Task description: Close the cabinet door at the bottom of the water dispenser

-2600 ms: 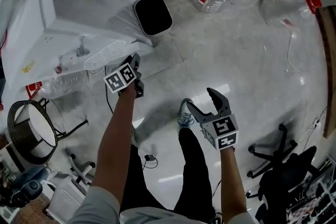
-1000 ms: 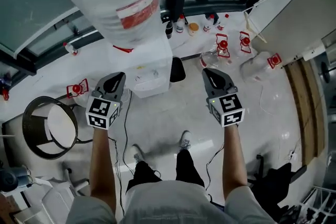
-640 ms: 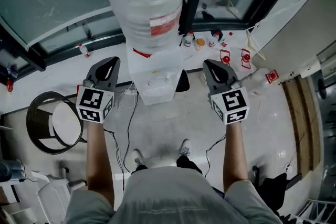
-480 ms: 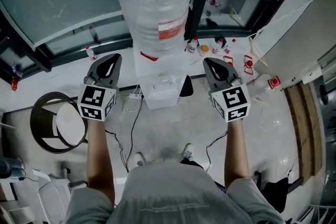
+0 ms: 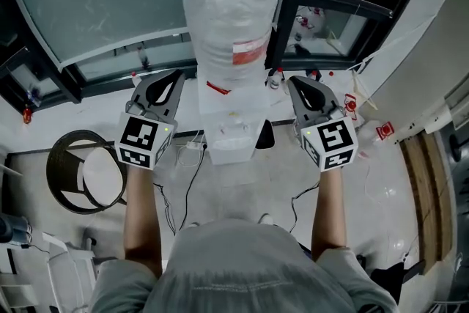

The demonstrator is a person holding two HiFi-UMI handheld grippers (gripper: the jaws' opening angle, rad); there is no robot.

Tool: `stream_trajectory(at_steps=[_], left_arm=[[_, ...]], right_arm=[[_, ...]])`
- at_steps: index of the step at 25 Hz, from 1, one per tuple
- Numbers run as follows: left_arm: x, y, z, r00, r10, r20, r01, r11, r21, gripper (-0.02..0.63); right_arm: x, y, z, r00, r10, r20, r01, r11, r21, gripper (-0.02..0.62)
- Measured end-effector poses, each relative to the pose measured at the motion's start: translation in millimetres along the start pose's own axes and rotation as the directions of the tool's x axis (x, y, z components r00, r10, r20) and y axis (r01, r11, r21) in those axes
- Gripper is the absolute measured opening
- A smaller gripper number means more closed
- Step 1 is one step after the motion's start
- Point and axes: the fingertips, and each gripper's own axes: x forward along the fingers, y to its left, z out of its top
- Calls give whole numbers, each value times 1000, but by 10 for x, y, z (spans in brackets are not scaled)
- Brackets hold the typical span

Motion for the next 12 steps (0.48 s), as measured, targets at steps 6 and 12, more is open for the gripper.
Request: stream_trajectory(at_steps=[6, 12], left_arm=[[-36, -44, 28, 1000, -2, 6, 2, 1000, 2, 21], [-46, -26, -79, 1000, 2, -13, -2, 1000, -10, 21]], right_arm=[[-18, 25, -3, 1000, 5, -8, -6, 1000, -13, 28], [9, 35, -130, 999, 3, -42, -3, 1000, -6, 28]])
